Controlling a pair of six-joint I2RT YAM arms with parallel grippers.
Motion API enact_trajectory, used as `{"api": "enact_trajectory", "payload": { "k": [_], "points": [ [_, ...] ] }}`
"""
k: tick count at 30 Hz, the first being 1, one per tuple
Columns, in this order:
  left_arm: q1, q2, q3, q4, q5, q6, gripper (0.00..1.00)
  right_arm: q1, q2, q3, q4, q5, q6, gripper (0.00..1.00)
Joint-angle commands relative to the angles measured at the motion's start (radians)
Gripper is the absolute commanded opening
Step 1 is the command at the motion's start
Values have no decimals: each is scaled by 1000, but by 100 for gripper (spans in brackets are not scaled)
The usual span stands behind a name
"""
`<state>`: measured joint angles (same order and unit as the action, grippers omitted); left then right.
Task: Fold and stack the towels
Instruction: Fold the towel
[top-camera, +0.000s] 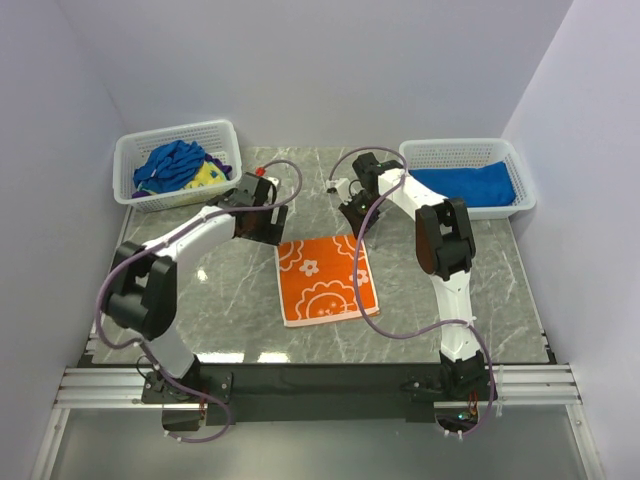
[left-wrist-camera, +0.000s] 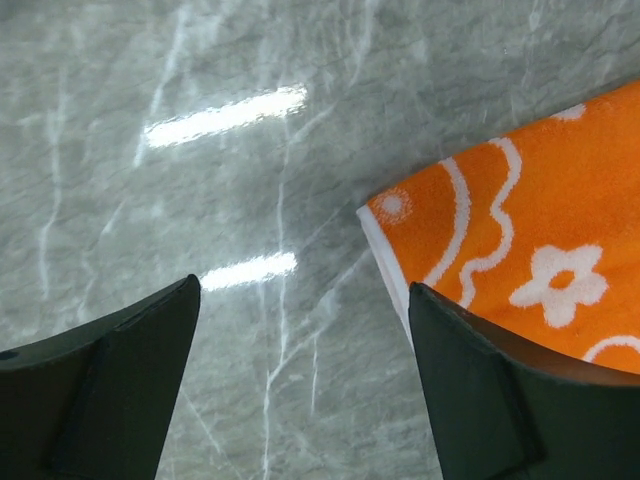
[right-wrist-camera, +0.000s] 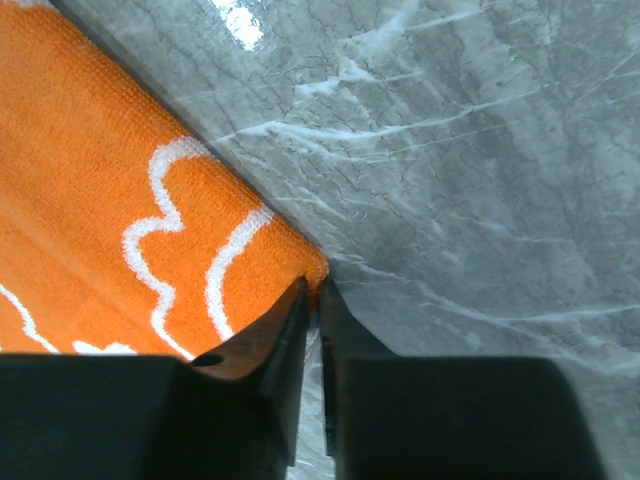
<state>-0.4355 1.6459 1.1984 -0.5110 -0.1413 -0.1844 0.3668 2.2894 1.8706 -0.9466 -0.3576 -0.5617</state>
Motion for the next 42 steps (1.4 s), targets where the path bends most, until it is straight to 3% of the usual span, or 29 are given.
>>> {"api": "enact_trajectory", "payload": {
  "k": [1, 4, 11, 23, 25, 38, 42],
  "points": [
    [1, 69, 76, -4, 58, 36, 90, 11, 10, -25, -3, 22, -7, 10],
    [1, 120, 112, -18, 103, 54, 79, 15, 10, -25, -1, 29, -9, 6],
    [3, 196, 162, -15, 134, 65, 67, 20, 4, -48, 20, 32, -10, 4],
    [4, 304, 202, -38, 170, 77, 57, 20, 5, -47, 8, 39, -4, 4],
    [3, 313, 204, -37, 177, 76, 49, 21, 5, -45, 5, 34, -4, 4],
    [14, 416, 191, -67, 183, 60, 48, 21, -10, -68, 14, 49, 0, 4],
    [12, 465, 184, -96, 207, 53, 41, 23, -13, -74, 17, 55, 3, 4]
  ]
}}
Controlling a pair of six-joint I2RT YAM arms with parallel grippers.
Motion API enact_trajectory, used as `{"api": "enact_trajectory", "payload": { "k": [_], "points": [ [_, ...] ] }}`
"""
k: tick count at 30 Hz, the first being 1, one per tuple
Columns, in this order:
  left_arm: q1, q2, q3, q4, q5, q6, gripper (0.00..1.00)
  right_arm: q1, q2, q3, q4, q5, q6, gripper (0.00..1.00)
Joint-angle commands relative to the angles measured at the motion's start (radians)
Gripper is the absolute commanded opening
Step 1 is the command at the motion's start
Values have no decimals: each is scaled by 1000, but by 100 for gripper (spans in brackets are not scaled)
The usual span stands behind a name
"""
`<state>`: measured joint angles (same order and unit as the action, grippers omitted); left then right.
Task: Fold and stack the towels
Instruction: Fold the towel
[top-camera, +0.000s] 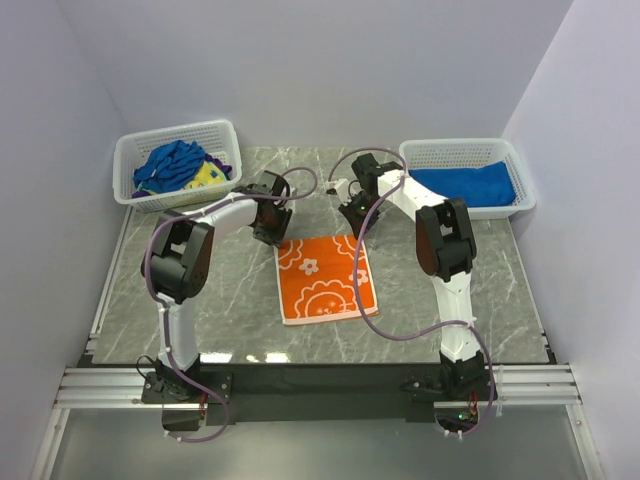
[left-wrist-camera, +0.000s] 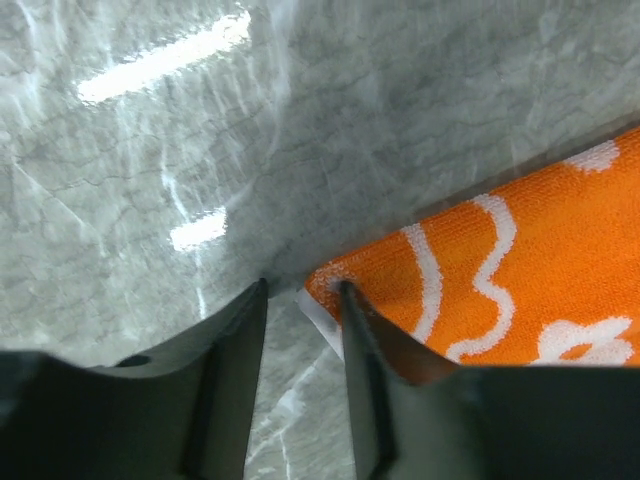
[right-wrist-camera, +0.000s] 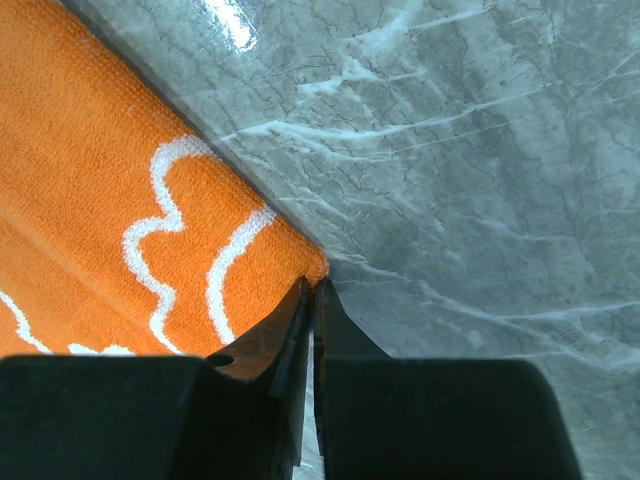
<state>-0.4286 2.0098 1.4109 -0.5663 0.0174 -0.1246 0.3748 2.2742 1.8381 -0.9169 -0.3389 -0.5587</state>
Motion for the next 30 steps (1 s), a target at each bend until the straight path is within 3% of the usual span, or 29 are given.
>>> {"api": "enact_trajectory", "payload": {
  "k": [1, 12, 16, 22, 30],
  "points": [
    [5, 110, -29, -47, 52, -9, 38, 13, -1, -43, -14, 37, 0, 4],
    [7, 207, -35, -87, 81, 3, 16, 13, -13, -65, 1, 41, 0, 3],
    [5, 211, -36, -90, 79, 11, 1, 13, -16, -68, 12, 37, 0, 1],
    [7, 133, -32, -67, 0, 26, 1, 13, -54, -69, 47, 60, 8, 0],
    [11, -54, -61, 118, -56, 51, 1, 13, -160, -122, 144, 120, 39, 0]
  ]
}}
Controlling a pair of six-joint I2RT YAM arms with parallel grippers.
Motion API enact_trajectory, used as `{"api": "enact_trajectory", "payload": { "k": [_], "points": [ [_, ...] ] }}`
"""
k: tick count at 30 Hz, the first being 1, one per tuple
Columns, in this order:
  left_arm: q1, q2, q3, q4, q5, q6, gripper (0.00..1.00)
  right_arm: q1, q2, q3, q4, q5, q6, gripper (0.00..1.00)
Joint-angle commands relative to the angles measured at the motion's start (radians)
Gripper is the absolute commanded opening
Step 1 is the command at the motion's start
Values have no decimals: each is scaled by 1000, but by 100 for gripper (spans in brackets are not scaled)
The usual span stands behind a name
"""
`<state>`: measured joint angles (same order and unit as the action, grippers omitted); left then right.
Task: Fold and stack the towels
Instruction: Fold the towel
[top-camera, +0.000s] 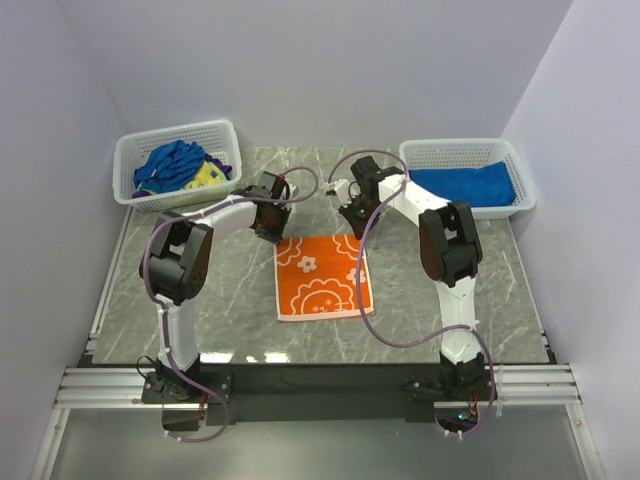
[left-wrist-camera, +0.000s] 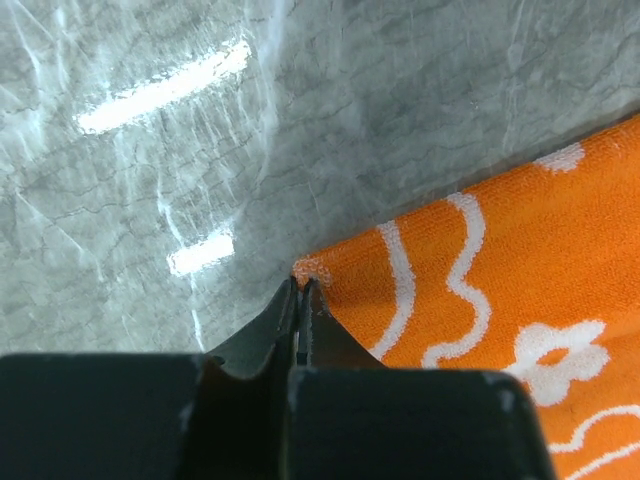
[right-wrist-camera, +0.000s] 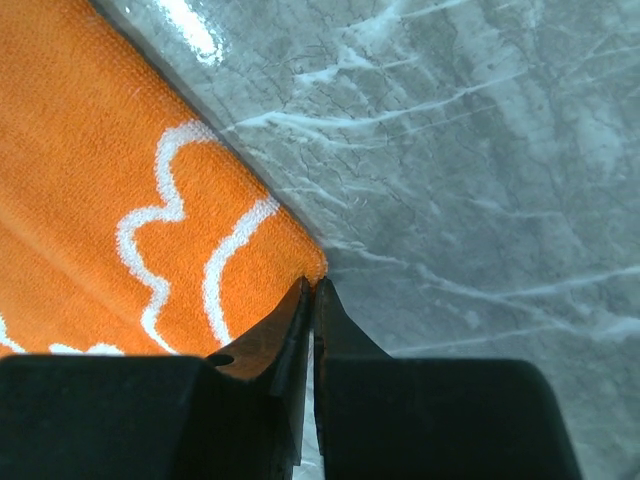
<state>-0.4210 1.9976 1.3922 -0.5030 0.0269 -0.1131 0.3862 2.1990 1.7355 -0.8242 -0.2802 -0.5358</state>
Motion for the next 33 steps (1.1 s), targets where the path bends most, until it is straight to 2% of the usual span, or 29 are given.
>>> {"api": "enact_trajectory", "payload": {
  "k": [1, 7, 17, 27, 33],
  "points": [
    [4, -55, -61, 70, -67, 41, 1, 3, -93, -33, 59, 65, 22, 0],
    [4, -154, -143, 182, -67, 47, 1, 31, -159, -103, 155, 173, 62, 0],
    [4, -307, -271, 322, -53, -14, 1, 92, -292, -320, 399, 369, 129, 0],
    [-36, -477, -449, 394, -73, -129, 1, 146, -485, -505, 500, 495, 198, 0],
    [-87, -551, -518, 388, -110, -207, 1, 194, -591, -606, 499, 524, 246, 0]
  ]
}}
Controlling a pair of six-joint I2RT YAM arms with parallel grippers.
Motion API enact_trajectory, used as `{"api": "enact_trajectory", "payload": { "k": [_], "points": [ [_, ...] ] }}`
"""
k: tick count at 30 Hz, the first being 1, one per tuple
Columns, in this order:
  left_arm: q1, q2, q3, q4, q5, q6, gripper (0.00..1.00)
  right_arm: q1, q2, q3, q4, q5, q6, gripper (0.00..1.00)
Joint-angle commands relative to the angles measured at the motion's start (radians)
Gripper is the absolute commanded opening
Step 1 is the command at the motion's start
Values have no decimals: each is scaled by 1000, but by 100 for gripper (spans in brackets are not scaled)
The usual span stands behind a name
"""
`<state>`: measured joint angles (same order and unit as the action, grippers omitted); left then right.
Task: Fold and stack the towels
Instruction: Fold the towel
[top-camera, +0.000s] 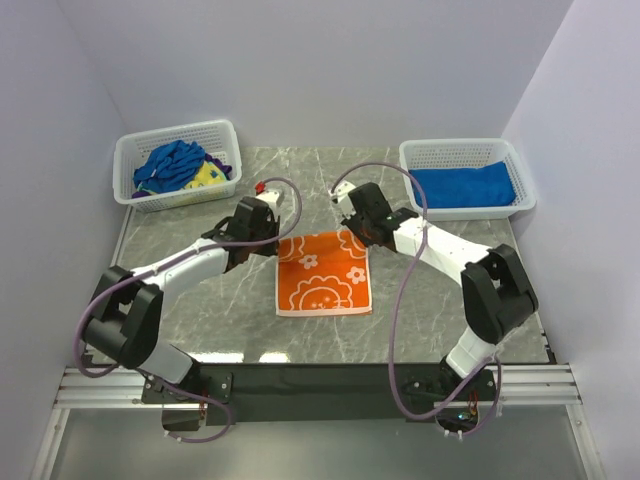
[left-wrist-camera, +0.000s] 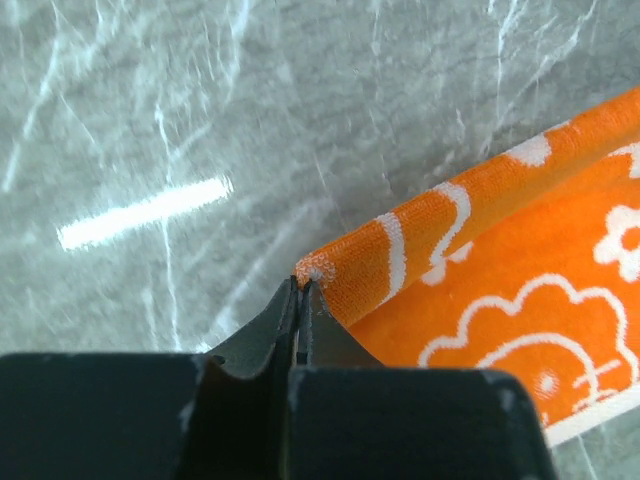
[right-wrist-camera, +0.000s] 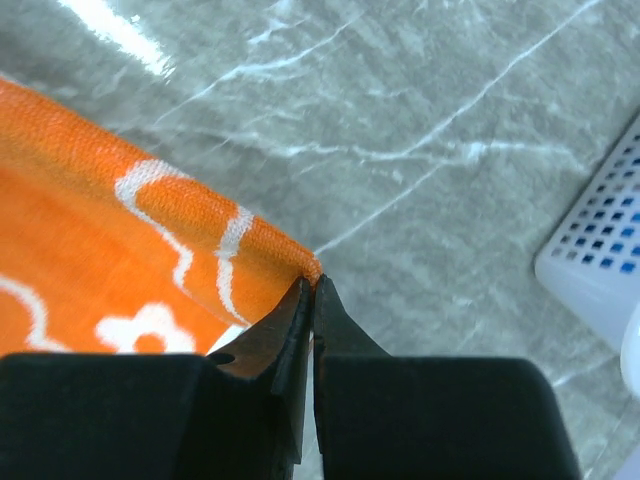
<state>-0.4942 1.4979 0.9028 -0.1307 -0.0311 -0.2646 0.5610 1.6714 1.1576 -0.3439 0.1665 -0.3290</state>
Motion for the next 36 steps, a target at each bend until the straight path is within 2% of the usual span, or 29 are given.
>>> {"api": "enact_trajectory", "payload": {
  "k": [1, 11, 22, 31, 36],
  "points": [
    [-26, -71, -38, 16, -65, -65, 1, 34, -73, -51, 14, 91, 45, 0],
    [-66, -218, -94, -72, -104, -165, 1, 99, -185, -137, -81, 153, 162, 0],
    [-69, -315, -183, -136, 20, -289, 1, 171, -229, -176, -196, 214, 284, 0],
    [-83, -387, -265, -155, 86, -374, 1, 195, -236, -185, -257, 146, 320, 0],
    [-87, -403, -304, -165, 105, -398, 1, 218, -222, -190, -293, 157, 327, 0]
  ]
}}
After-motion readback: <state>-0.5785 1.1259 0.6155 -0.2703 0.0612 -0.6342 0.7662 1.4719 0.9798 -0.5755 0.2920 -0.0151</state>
